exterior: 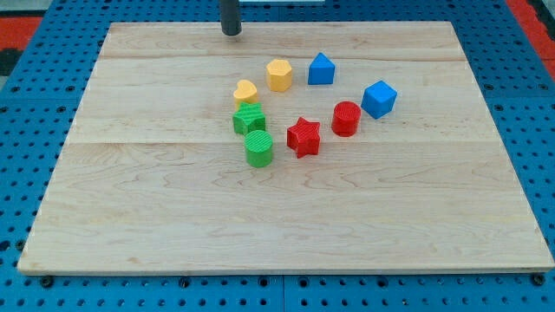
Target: Slide the blue cube down a bit
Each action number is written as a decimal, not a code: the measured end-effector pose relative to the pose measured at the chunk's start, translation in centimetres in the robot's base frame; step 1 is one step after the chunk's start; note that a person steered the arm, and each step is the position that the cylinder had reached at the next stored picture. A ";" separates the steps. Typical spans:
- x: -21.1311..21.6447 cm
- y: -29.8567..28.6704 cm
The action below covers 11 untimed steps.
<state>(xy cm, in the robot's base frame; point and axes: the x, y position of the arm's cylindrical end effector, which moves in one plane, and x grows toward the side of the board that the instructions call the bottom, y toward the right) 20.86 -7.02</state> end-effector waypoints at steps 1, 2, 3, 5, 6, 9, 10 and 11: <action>-0.1 5.7; -0.3 9.3; -1.3 11.0; -1.6 12.2; 0.5 14.4; 15.6 19.9; 13.6 24.8; 14.1 30.7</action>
